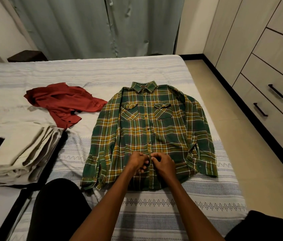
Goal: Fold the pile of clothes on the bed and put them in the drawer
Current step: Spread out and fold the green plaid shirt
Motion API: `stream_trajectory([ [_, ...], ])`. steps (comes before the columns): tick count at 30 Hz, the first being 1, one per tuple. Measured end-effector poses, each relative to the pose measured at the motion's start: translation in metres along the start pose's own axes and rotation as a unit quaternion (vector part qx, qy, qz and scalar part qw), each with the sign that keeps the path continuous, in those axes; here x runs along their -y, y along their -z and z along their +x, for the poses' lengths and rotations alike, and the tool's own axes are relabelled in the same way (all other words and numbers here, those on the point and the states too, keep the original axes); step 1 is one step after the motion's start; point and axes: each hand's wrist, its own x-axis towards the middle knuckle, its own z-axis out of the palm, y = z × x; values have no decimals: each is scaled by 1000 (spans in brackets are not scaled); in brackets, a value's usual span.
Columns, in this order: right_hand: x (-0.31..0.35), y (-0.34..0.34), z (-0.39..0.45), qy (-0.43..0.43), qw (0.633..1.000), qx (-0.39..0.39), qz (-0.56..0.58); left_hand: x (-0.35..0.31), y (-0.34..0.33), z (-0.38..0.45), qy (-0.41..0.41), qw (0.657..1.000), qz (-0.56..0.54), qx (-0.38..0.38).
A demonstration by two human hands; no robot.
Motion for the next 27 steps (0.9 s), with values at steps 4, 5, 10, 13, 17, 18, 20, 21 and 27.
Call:
stream_trajectory([
  [4, 3, -4, -7, 58, 993, -28, -98, 3, 1, -3, -15, 1000, -7, 2],
  [5, 3, -4, -8, 66, 991, -31, -112, 3, 1, -3, -18, 1000, -12, 2],
  [10, -3, -4, -8, 85, 991, -27, -97, 10, -1, -5, -66, 998, -3, -5],
  [13, -8, -1, -4, 104, 991, -21, -76, 12, -2, -3, -83, 996, 30, -19],
  [17, -13, 0, -2, 123, 991, -31, -46, 8, -3, -5, -68, 997, 46, -11],
  [18, -13, -1, -3, 127, 990, -37, -46, 7, -3, -6, -62, 997, 51, -10],
  [20, -12, -1, -5, 129, 990, -43, -45, 7, -2, -7, -53, 996, 66, -7],
  [21, -11, -1, -4, 127, 990, -38, -42, 7, 0, -6, -49, 996, 75, -5],
  [27, -3, 16, 13, 92, 995, -34, 14, -5, 15, 2, -99, 990, 66, -73],
])
